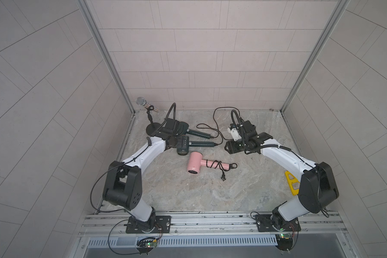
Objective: Wrap the cord around the hair dryer
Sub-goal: Adjust the hair dryer at the center of the board, then pick up the hair dryer from the center of the board.
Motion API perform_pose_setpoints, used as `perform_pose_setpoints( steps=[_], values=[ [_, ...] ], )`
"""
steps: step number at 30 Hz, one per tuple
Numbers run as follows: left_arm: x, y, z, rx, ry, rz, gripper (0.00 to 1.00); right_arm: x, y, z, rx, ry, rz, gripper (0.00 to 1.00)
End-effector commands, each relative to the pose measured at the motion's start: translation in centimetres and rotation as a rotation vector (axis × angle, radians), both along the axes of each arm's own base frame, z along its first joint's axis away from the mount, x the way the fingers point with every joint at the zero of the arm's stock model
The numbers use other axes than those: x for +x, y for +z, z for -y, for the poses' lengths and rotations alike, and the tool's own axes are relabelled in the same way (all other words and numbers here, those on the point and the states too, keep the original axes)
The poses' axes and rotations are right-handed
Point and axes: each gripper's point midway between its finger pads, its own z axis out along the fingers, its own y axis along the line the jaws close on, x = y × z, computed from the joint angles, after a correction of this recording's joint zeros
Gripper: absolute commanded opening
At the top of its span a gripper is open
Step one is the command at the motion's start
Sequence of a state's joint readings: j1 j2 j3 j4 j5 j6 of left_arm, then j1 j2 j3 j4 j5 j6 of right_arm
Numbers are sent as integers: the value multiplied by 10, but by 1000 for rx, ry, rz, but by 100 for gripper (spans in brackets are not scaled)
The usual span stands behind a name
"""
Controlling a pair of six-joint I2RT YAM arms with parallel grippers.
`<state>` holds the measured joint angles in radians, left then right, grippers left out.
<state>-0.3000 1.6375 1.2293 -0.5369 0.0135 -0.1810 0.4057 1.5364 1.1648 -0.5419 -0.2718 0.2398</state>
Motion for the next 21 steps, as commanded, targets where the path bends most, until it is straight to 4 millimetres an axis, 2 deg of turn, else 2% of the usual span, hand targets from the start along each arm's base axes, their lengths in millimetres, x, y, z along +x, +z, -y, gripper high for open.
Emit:
perform_pose_setpoints(
  steps=[1,13,21],
  values=[
    [-6,-9,12,-2,-94,-97,100,-15,-11,11,-48,-3,-50,67],
    [10,-58,14,58,-93,-196,100,-21,-23,15,-51,-6,-71,68],
    [22,-84,19,74,-93,-240,100,-22,-27,17,-52,-10,-74,68]
  ],
)
